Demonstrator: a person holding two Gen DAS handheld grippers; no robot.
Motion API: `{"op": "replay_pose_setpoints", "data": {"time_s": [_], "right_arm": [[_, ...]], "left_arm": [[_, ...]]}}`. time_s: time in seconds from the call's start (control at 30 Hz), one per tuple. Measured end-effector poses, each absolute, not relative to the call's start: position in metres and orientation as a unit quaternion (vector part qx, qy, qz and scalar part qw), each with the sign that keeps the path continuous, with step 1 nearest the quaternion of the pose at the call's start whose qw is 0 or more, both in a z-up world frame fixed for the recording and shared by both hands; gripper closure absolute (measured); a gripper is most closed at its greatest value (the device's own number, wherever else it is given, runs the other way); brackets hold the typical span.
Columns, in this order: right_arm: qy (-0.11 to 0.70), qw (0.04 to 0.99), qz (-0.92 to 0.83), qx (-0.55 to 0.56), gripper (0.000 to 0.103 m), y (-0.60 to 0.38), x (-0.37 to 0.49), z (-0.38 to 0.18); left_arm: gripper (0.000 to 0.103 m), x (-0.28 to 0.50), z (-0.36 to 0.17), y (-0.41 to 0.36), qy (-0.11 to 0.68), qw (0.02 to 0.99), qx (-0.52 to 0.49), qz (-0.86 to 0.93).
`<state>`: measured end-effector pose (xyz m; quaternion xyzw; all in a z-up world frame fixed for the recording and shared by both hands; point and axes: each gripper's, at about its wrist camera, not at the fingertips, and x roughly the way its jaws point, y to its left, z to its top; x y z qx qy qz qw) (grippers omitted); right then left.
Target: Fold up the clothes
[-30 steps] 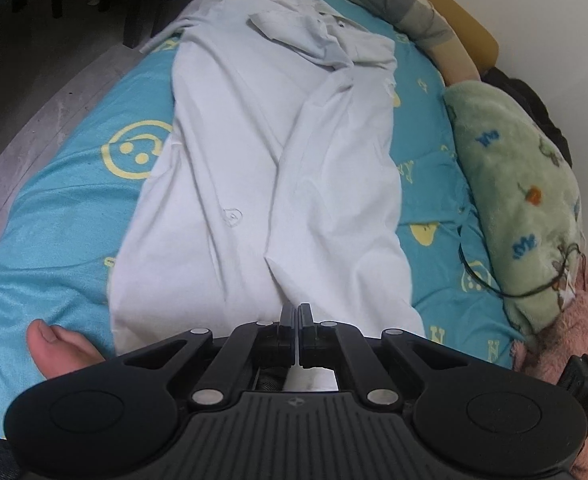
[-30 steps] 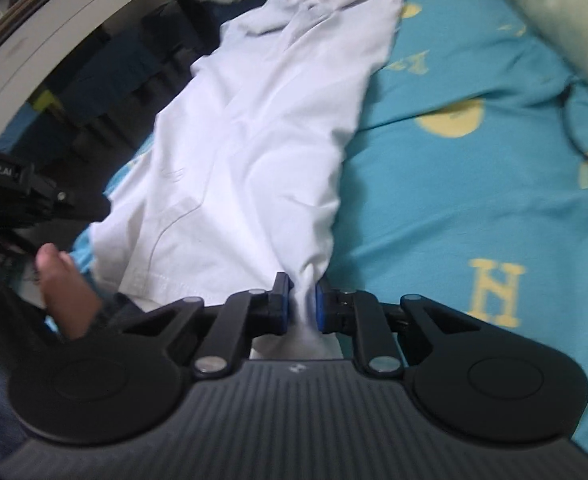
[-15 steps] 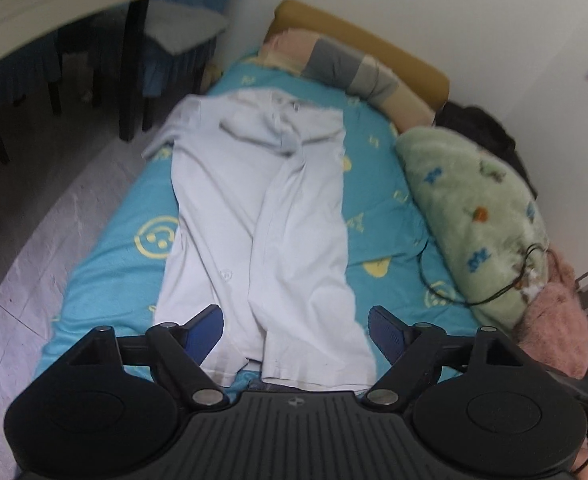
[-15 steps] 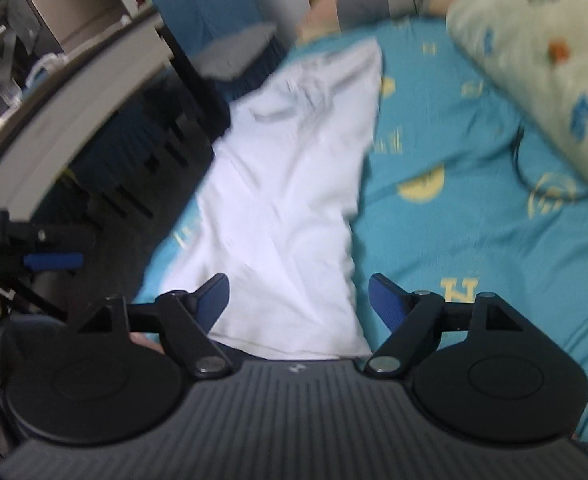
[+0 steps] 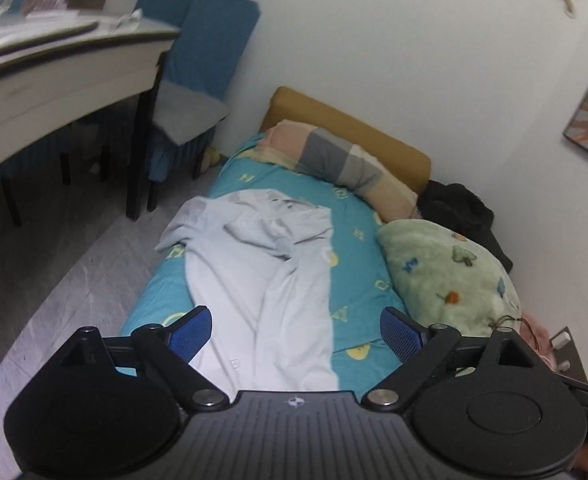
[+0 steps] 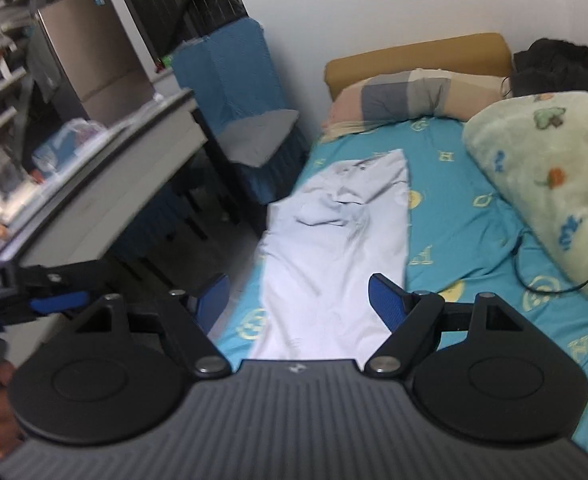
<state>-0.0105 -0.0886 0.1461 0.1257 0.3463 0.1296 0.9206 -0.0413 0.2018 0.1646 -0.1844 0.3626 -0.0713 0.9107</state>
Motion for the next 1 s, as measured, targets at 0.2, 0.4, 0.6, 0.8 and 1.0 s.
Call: {"op": "replay_pose_setpoints", "data": {"time_s": [0.2, 0.4, 0.6, 0.8, 1.0], "right_arm": [[0.396, 0.906, 0.098, 0.116, 0.025, -0.09, 0.049, 0.075], [0.433, 0.878, 0.131, 0.157, 0.026, -0.103, 0.079, -0.025], [0.475, 0.852, 0.141, 0.17, 0.026, -0.126, 0.055, -0.107], [0.449, 0.867, 0.151, 0.154, 0.025, -0.119, 0.033, -0.137], [0.471, 0.865, 0.151, 0.081, 0.088, -0.088, 0.032, -0.122]], "left_arm": [[0.017, 0.007, 0.062, 0.267, 0.415, 0.879, -0.225, -0.066], [0.019, 0.022, -0.057, 0.267, 0.462, 0.86, -0.204, -0.07], [0.029, 0.008, -0.139, 0.253, 0.488, 0.831, -0.251, -0.097], [0.079, 0.001, -0.147, 0.236, 0.49, 0.822, -0.264, -0.117], [0.097, -0.004, -0.11, 0.244, 0.489, 0.82, -0.277, -0.112]]}}
